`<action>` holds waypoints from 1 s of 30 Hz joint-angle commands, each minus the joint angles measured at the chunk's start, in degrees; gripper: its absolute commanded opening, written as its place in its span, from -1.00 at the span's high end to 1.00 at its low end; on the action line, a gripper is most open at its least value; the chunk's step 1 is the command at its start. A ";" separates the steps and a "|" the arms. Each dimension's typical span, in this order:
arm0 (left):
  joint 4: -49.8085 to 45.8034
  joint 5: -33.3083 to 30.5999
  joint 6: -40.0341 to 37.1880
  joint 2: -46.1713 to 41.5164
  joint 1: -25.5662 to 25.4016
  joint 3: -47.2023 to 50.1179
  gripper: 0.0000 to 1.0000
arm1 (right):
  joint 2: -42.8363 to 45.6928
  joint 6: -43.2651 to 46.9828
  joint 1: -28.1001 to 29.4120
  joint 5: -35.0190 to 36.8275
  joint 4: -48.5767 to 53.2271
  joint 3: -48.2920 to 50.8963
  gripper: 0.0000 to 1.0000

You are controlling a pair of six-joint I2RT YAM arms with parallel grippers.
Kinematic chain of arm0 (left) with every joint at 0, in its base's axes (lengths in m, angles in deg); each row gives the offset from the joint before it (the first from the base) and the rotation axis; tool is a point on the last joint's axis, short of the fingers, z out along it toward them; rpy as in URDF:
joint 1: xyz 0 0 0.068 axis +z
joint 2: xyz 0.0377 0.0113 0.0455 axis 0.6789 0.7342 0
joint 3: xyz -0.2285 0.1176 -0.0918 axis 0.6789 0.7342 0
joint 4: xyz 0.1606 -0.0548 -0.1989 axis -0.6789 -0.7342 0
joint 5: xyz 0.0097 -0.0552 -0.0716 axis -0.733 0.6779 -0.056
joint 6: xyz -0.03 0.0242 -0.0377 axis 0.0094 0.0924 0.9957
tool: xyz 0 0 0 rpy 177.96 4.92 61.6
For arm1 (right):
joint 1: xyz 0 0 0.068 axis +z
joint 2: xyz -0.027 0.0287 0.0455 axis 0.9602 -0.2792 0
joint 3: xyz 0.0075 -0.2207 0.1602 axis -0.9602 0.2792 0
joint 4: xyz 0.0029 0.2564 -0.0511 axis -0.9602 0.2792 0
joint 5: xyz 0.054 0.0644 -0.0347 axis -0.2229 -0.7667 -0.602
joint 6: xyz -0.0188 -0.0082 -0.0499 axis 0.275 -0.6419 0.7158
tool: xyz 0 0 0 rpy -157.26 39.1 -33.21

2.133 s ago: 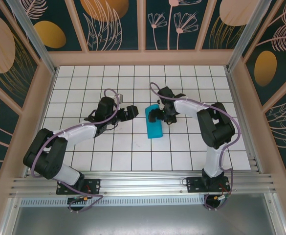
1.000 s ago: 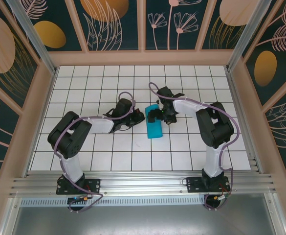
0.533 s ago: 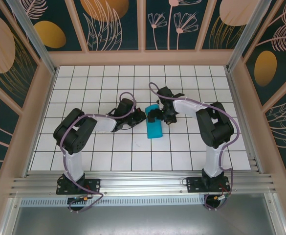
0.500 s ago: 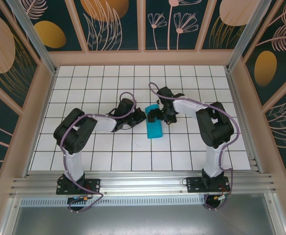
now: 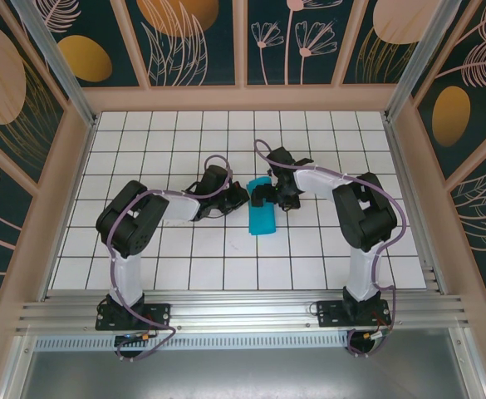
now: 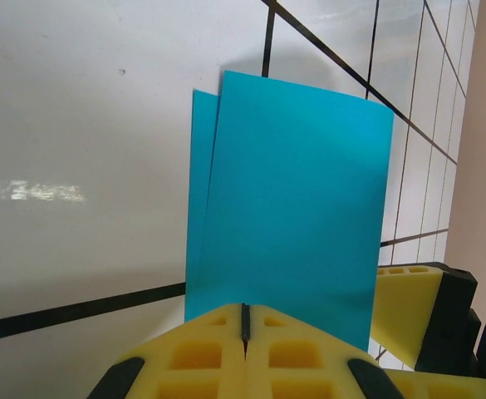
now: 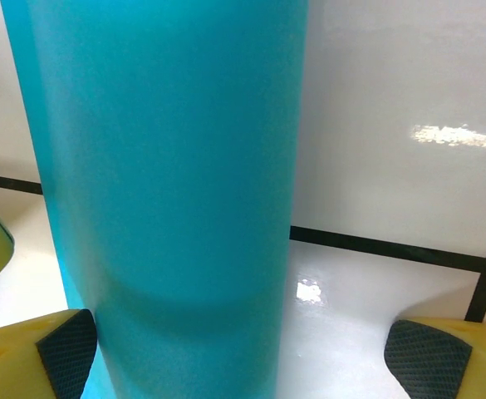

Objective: Fold a paper plane with a square sheet of paper (pick it up from the middle)
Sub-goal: Hold the square sheet of paper at the center of the table.

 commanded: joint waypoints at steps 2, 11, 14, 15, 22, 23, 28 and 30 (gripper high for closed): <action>0.13 1.26 0.53 2.81 -0.96 -2.21 1.00 | -7.17 3.27 -0.12 -0.39 -1.52 5.10 -0.98; -1.09 0.06 0.13 2.32 -1.01 -0.97 1.00 | -2.54 2.67 -1.43 -5.30 -5.06 6.02 -0.97; -0.92 0.45 0.09 2.41 -1.05 -1.18 1.00 | -1.97 2.71 -1.96 -6.37 -5.21 5.86 -0.97; -0.99 0.37 0.05 2.26 -0.99 -1.16 1.00 | -1.86 2.72 -2.01 -6.60 -5.14 5.85 -0.97; -1.89 -0.09 -0.39 2.15 -1.07 -1.22 1.00 | 1.94 0.96 -3.66 -9.52 -6.99 6.96 -0.98; -1.93 -0.07 -0.52 2.15 -1.07 -1.23 1.00 | 2.48 0.50 -4.14 -10.06 -7.39 7.19 -0.98; -2.62 -0.26 -1.13 1.97 -1.03 -1.60 1.00 | 3.93 -0.27 -6.45 -15.00 -9.86 8.82 -0.89; -2.92 -0.38 -1.25 1.89 -1.01 -1.70 1.00 | 3.86 -0.09 -6.96 -14.79 -9.49 8.84 -0.83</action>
